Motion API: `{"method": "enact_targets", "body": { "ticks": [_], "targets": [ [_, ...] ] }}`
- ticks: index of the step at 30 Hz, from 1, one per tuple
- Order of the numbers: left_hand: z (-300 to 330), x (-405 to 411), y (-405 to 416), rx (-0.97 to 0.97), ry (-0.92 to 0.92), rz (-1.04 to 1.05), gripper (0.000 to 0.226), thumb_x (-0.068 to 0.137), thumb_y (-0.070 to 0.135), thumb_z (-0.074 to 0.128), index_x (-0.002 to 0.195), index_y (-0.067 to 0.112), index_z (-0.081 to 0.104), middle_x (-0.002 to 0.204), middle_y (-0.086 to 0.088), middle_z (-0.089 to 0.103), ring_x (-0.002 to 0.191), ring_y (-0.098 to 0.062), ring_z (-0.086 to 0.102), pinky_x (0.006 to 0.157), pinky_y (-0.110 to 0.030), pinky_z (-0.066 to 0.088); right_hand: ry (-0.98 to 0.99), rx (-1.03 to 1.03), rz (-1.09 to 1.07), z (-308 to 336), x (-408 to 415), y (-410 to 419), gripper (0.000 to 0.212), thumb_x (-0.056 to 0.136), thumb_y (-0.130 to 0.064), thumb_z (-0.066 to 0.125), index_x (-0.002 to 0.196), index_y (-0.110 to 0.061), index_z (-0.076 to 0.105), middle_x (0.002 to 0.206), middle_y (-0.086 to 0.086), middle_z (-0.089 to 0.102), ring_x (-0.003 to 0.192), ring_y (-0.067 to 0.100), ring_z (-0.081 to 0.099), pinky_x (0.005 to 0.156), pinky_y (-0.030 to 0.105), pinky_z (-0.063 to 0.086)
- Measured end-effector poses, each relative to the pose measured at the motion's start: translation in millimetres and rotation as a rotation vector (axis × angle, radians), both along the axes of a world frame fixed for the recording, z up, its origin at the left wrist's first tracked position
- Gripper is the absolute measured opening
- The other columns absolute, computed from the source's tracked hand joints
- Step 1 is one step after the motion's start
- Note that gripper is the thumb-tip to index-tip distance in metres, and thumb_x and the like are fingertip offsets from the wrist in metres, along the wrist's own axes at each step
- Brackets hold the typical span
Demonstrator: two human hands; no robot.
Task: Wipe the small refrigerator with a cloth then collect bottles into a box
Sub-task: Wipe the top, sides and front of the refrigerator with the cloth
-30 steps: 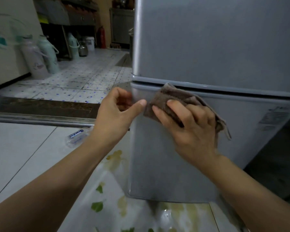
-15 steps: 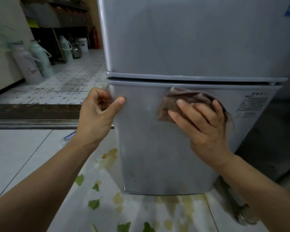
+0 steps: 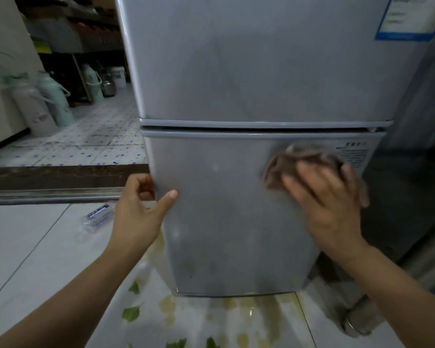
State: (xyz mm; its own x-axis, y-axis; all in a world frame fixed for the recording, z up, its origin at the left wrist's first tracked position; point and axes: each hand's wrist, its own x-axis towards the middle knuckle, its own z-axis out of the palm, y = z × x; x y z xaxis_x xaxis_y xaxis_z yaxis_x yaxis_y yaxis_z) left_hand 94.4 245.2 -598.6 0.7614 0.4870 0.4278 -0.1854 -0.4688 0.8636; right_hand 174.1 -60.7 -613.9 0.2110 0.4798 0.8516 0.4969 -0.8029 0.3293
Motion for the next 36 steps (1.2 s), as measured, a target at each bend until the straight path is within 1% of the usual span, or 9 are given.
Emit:
{"method": "enact_targets", "body": {
  "ticks": [4, 7, 12, 19, 22, 26, 31, 33, 36],
  "targets": [
    [-12, 3, 1, 0.096, 0.013, 0.071, 0.032, 0.078, 0.031, 0.070, 0.099, 0.015, 0.050, 0.087, 0.012, 0.057, 0.083, -0.010, 0.056, 0.065, -0.014, 0.040, 0.013, 0.133, -0.032, -2, 8, -4, 0.053, 0.087, -0.005, 0.046, 0.138, -0.021, 0.039, 0.143, 0.007, 0.030, 0.137, 0.024, 0.020, 0.115, 0.049, 0.009],
    [-14, 4, 4, 0.172, 0.006, 0.089, 0.031, 0.079, 0.031, 0.069, 0.095, 0.015, 0.048, 0.085, 0.005, 0.055, 0.080, -0.014, 0.055, 0.061, -0.014, 0.040, 0.161, 0.157, -0.053, -60, -6, -8, 0.035, 0.097, -0.020, 0.036, 0.131, -0.019, 0.042, 0.138, 0.009, 0.033, 0.131, 0.033, 0.030, 0.110, 0.055, 0.017],
    [-15, 5, 4, 0.221, -0.012, 0.094, 0.030, 0.080, 0.030, 0.068, 0.095, 0.015, 0.047, 0.085, 0.000, 0.053, 0.071, -0.002, 0.051, 0.058, -0.010, 0.038, 0.346, 0.121, -0.010, -77, -14, -25, 0.039, 0.101, -0.031, 0.021, 0.134, -0.019, 0.040, 0.144, 0.004, 0.030, 0.128, 0.032, 0.034, 0.104, 0.056, 0.027],
    [-19, 7, 10, 0.229, -0.022, 0.090, 0.027, 0.080, 0.032, 0.068, 0.093, 0.020, 0.046, 0.080, 0.008, 0.051, 0.069, 0.011, 0.052, 0.059, -0.004, 0.039, 0.188, 0.379, 0.015, -9, 10, -13, 0.052, 0.096, -0.025, 0.036, 0.146, -0.024, 0.022, 0.153, 0.008, 0.013, 0.145, 0.026, 0.008, 0.117, 0.049, 0.004],
    [-23, 9, 14, 0.206, -0.031, 0.070, 0.027, 0.080, 0.035, 0.067, 0.091, 0.027, 0.044, 0.082, 0.006, 0.053, 0.069, 0.004, 0.053, 0.059, -0.010, 0.042, 0.131, 0.423, -0.013, -23, 20, -9, 0.056, 0.097, -0.030, 0.035, 0.150, -0.031, 0.014, 0.152, 0.009, 0.012, 0.145, 0.028, 0.007, 0.117, 0.053, 0.005],
    [-26, 10, 15, 0.181, -0.036, 0.050, 0.022, 0.078, 0.040, 0.066, 0.084, 0.037, 0.045, 0.084, 0.007, 0.054, 0.073, -0.003, 0.053, 0.059, -0.008, 0.043, 0.220, 0.161, -0.095, -112, 4, -23, 0.046, 0.100, -0.043, 0.027, 0.140, -0.022, 0.020, 0.142, 0.014, 0.024, 0.129, 0.042, 0.026, 0.106, 0.065, 0.022],
    [-22, 8, 11, 0.175, -0.047, 0.045, 0.023, 0.081, 0.037, 0.067, 0.081, 0.040, 0.043, 0.081, 0.014, 0.053, 0.071, 0.006, 0.053, 0.058, -0.002, 0.041, 0.219, -0.182, -0.058, -132, 0, -49, 0.052, 0.091, -0.033, 0.044, 0.142, -0.026, 0.033, 0.145, 0.004, 0.029, 0.127, 0.031, 0.033, 0.098, 0.050, 0.028],
    [-21, 6, 9, 0.172, -0.044, 0.055, 0.021, 0.082, 0.037, 0.065, 0.084, 0.038, 0.044, 0.082, 0.016, 0.053, 0.072, 0.009, 0.052, 0.058, -0.001, 0.040, 0.132, -0.242, -0.031, -102, 7, -48, 0.058, 0.086, -0.028, 0.048, 0.142, -0.028, 0.035, 0.148, 0.000, 0.030, 0.137, 0.023, 0.025, 0.105, 0.049, 0.020],
    [-31, 1, 8, 0.181, 0.014, 0.026, 0.016, 0.087, 0.033, 0.060, 0.096, 0.029, 0.047, 0.087, 0.020, 0.054, 0.078, 0.017, 0.052, 0.061, -0.004, 0.041, 0.032, -0.082, -0.003, -63, 13, -13, 0.052, 0.096, -0.031, 0.040, 0.147, -0.031, 0.030, 0.154, -0.005, 0.022, 0.147, 0.016, 0.011, 0.115, 0.050, 0.000]
  ]
}}
